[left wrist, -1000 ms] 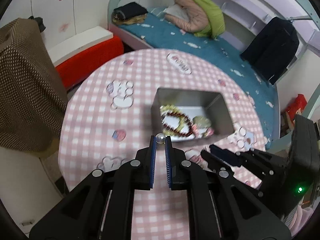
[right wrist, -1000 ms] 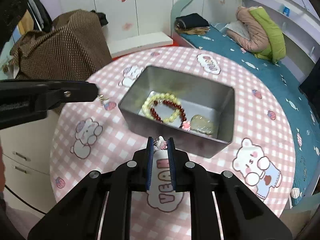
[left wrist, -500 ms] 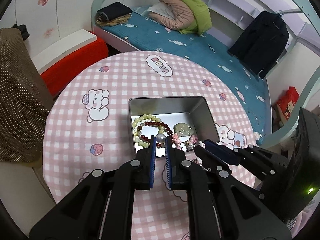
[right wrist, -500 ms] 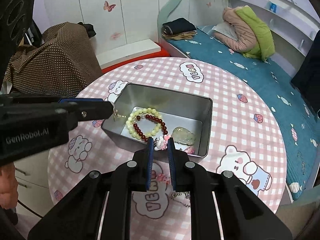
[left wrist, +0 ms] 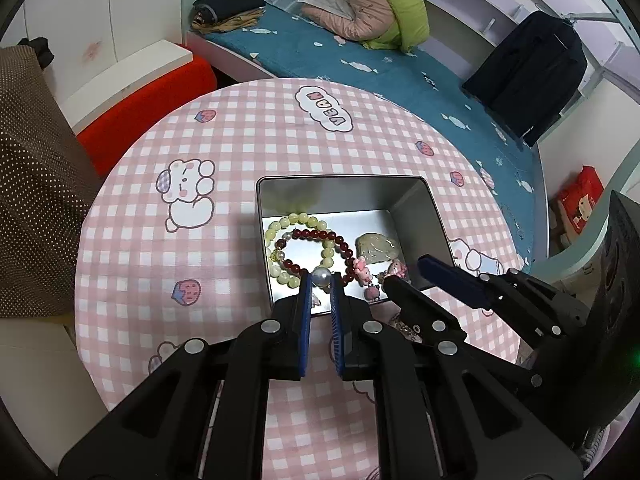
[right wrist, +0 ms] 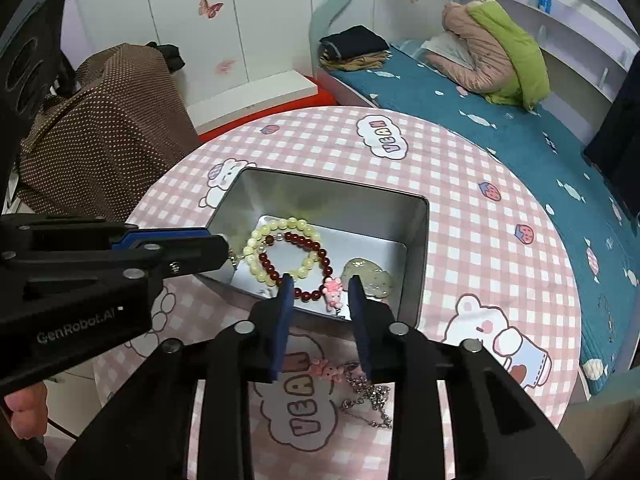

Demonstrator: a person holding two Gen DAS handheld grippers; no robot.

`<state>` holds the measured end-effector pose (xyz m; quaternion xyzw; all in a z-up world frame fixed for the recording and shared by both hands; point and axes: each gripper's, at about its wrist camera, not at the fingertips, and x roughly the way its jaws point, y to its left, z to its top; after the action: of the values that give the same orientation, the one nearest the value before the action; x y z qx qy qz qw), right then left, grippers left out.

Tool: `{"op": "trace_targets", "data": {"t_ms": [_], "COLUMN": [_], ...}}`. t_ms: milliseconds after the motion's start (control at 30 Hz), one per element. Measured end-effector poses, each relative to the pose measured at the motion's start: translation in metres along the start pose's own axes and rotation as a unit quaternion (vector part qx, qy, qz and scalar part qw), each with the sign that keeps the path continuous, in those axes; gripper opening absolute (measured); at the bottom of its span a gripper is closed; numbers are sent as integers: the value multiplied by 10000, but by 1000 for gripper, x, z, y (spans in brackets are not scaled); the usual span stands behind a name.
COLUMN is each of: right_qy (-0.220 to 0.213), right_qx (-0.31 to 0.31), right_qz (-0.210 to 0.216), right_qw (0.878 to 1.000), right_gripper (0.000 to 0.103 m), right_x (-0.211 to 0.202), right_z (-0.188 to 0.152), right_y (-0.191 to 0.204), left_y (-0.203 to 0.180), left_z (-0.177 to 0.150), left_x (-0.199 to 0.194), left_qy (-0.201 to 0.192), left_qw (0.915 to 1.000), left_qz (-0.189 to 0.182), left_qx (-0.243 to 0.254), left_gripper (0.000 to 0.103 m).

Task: Organize jewelry
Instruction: 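Open the left gripper to drop the pearl earring in the box while the right drops the pink charm, then move both grippers back to the last charm and silver chain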

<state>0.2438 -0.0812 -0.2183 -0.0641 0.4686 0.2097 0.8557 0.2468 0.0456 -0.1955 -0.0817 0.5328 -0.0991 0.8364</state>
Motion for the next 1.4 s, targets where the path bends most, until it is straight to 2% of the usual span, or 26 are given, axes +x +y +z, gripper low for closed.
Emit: {"op": "trace_targets", "data": {"t_ms": [200, 233, 267, 333, 533, 600, 633, 667, 767, 867, 1033, 1167, 1267, 1400], "right_qy": [-4, -5, -5, 3, -142, -266, -343, -443, -630, -508, -315, -70, 66, 168], "right_qx": [70, 84, 101, 117, 184, 224, 234, 271, 654, 1098, 1310, 1416, 1299, 1205], "right_qz": [-38, -41, -40, -37, -57, -220, -362, -533, -835, -868, -1043, -952, -873, -718], "right_qw": [10000, 10000, 9999, 9999, 9997, 9992, 9985, 9972, 9924, 9889, 9854, 9853, 9877, 9900], "right_gripper": [35, 35, 35, 36, 36, 36, 36, 36, 36, 37, 44, 48, 57, 57], "right_x": [-2, -2, -3, -4, -16, -23, -27, -33, -44, -44, -43, -40, -36, -29], "right_z": [-1, -1, -2, -2, -6, -7, -7, -8, -13, -20, -40, -59, -68, -76], "right_y": [-4, -4, -5, -5, -5, -7, -9, -12, -27, -46, -60, -61, -54, -48], "left_y": [2, 2, 1, -1, -7, -7, -7, -7, -12, -16, -22, -28, -32, -35], "left_z": [1, 1, 0, -1, -5, -7, -7, -9, -13, -20, -33, -43, -51, -58], "left_x": [1, 1, 1, 0, -3, -6, -8, -12, -18, -18, -13, -1, 14, 35], "left_qy": [34, 54, 84, 75, 50, -14, -56, -120, -190, -139, -14, 246, 488, 803], "left_qw": [10000, 10000, 10000, 10000, 9999, 9999, 10000, 9999, 9996, 9994, 9989, 9983, 9969, 9946], "left_qz": [-24, -16, 0, 5, 85, 73, 55, 29, 52, 78, -4, -112, -149, -244], "left_qx": [-57, -44, -28, -18, 81, 78, 60, 45, 192, 305, 473, 511, 600, 607], "left_gripper": [10, 15, 26, 37, 43, 47, 54, 56, 60, 60, 60, 60, 60, 60]}}
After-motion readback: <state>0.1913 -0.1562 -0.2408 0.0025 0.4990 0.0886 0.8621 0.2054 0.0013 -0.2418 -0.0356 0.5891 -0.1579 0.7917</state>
